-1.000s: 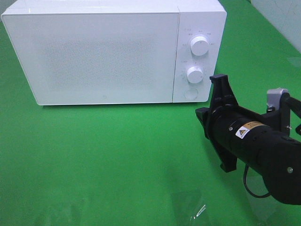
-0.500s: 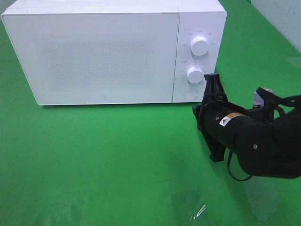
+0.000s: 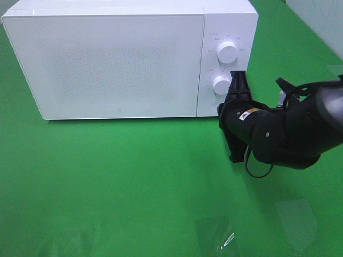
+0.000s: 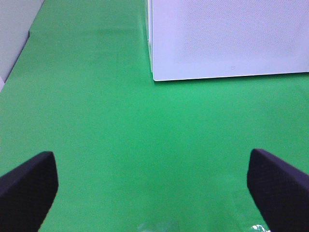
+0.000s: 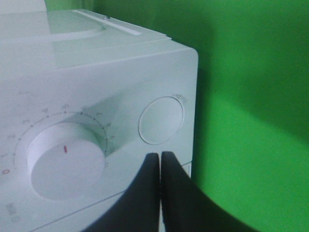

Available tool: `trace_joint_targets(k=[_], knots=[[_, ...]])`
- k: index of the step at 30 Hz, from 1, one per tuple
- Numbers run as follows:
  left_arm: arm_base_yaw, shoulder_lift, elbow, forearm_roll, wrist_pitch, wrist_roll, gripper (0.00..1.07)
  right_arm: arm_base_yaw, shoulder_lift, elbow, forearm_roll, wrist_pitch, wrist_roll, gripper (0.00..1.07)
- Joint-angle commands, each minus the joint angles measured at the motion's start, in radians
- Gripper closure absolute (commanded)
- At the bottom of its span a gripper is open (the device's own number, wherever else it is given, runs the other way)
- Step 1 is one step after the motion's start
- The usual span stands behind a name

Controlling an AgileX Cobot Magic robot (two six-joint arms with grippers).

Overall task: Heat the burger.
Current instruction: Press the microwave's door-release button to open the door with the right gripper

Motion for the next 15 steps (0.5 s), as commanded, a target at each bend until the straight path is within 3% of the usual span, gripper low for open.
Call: trace_joint_targets(k=[1,15], knots=[[0.001,-0.019,0.003,0.000,-0.006,-0.005,0.07,-0.022,0.024,-0.041,-0.010,0.016,0.015,1.07],[0.001,-0.019,0.003,0.000,-0.006,-0.005,0.07,-0.056,0.101,-0.132,-0.015,0.069,0.046,1.07]])
